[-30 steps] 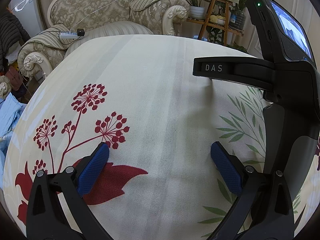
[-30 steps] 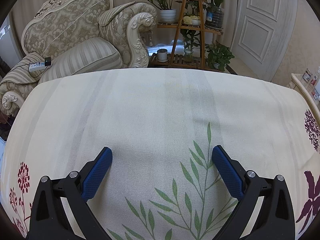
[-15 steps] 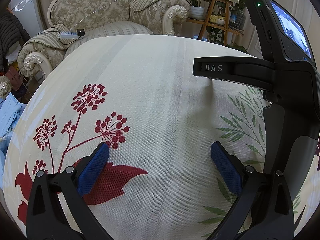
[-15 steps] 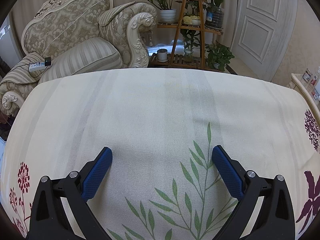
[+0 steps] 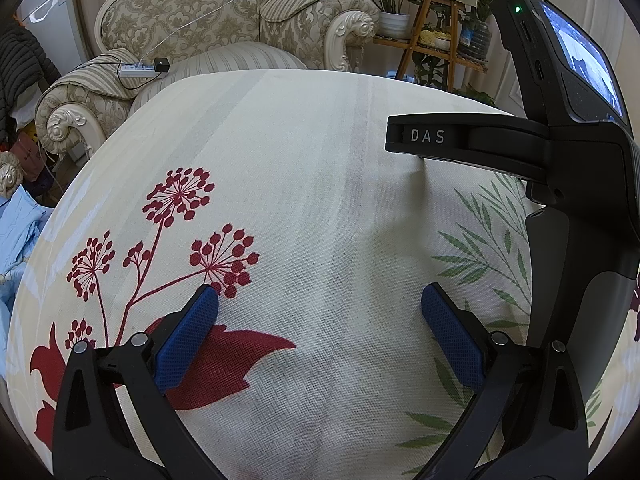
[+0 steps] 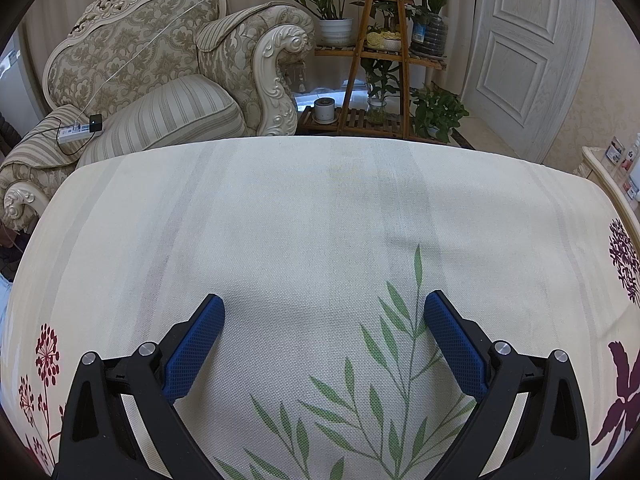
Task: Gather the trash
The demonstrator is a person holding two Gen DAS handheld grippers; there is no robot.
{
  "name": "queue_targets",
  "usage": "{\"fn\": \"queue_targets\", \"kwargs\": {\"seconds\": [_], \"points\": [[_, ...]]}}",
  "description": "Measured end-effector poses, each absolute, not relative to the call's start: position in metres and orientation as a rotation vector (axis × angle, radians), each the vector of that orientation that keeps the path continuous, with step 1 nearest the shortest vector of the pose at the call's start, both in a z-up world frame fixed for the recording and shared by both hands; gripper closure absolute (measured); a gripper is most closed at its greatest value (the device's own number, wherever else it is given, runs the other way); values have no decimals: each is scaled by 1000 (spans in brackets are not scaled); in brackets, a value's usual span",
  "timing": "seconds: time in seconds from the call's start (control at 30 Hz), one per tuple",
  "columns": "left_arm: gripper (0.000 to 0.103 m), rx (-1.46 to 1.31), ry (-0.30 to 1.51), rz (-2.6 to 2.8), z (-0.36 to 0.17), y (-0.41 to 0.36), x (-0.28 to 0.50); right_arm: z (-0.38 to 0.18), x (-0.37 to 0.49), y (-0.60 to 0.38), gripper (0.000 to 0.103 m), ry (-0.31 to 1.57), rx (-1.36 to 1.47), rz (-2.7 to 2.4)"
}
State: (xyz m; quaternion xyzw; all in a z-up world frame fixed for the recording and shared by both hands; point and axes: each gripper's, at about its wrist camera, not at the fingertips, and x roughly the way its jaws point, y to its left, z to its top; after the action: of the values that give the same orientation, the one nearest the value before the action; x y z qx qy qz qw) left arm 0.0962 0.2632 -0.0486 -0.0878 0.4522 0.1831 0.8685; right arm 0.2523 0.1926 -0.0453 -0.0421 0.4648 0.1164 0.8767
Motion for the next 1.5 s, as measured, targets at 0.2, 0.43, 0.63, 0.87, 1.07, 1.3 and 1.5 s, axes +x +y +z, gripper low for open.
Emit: {"fn": "queue_targets", "kwargs": {"seconds": [0.2, 0.43, 0.63, 0.87, 1.07, 1.3, 1.5], "points": [[4, -186, 946, 382, -48, 263, 97, -46, 252, 194, 5, 969, -89, 242], [4, -186, 947, 382, -49, 263, 97, -46, 252, 193, 5, 970, -88, 243], [4, -183, 946, 384, -49, 261, 96, -45, 252, 192, 5, 969, -88, 243], [4, -183, 946, 384, -49, 262, 96, -45, 252, 192, 5, 969, -88, 243], [4, -183, 946, 384, -49, 261, 96, -46, 253, 194, 5, 969, -88, 243], [4, -183, 946, 384, -49, 262, 96, -46, 253, 194, 5, 969, -88, 242], [4, -183, 946, 384, -49, 262, 96, -46, 253, 194, 5, 969, -88, 243]]}}
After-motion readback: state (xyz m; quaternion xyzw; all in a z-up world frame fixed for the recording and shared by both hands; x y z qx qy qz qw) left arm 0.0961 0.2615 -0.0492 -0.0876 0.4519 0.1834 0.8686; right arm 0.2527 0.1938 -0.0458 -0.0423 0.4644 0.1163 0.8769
